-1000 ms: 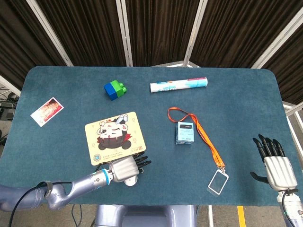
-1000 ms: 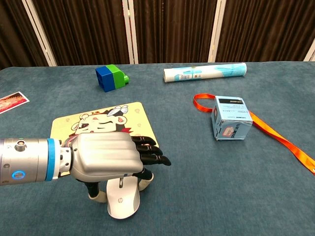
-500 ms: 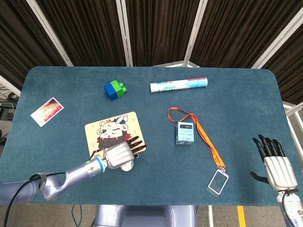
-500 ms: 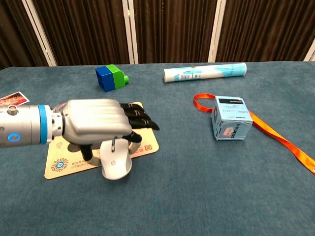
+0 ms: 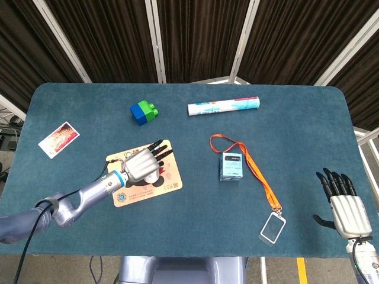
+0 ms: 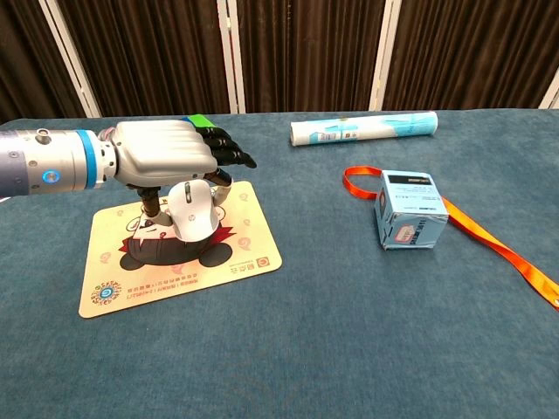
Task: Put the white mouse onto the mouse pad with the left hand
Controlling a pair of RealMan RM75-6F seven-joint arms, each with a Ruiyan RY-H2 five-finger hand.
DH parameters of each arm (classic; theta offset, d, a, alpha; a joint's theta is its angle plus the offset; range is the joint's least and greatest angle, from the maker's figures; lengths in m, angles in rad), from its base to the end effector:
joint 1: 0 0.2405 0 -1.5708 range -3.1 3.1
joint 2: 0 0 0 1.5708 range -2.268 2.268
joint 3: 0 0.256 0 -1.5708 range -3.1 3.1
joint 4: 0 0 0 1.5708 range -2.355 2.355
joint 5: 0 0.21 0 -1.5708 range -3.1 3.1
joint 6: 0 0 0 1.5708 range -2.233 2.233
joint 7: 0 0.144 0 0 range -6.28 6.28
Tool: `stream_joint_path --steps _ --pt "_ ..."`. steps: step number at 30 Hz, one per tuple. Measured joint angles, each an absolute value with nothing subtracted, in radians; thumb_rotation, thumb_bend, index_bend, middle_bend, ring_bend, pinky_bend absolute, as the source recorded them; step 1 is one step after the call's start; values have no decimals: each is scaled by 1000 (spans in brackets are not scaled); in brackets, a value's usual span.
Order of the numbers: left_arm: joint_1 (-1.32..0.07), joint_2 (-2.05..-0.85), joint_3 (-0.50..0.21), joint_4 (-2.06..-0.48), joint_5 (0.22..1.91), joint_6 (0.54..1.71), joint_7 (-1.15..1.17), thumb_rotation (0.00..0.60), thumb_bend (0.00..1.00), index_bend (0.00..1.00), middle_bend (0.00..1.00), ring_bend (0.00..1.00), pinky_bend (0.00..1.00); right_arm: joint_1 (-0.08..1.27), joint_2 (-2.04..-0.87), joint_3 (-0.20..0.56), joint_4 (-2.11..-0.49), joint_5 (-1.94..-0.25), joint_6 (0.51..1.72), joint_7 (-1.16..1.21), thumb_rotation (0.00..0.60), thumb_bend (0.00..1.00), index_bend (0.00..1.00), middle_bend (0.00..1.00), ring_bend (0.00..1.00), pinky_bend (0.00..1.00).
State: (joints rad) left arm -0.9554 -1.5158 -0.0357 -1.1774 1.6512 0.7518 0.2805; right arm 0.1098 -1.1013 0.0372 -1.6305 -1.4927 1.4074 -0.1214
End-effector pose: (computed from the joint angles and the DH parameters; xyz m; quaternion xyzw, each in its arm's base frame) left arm -0.1337 0.3769 -0.0292 -0.9096 -0.0367 -0.2456 0.3332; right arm -0.3106 -0.1854 0.1515 0.6372 -0.3699 0.3337 0.5880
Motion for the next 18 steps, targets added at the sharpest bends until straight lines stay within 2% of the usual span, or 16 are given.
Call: stream_joint_path --steps 11,18 --pt "-971 -1575 12 -1057 1674 762 216 600 224 535 0 0 0 111 -1099 38 -1632 -1490 1404 -119 600 89 0 0 0 0" --pt "-967 -1573 33 -1026 1680 782 192 600 224 454 0 0 0 111 -1101 38 -1632 -1490 1406 -123 600 89 0 0 0 0"
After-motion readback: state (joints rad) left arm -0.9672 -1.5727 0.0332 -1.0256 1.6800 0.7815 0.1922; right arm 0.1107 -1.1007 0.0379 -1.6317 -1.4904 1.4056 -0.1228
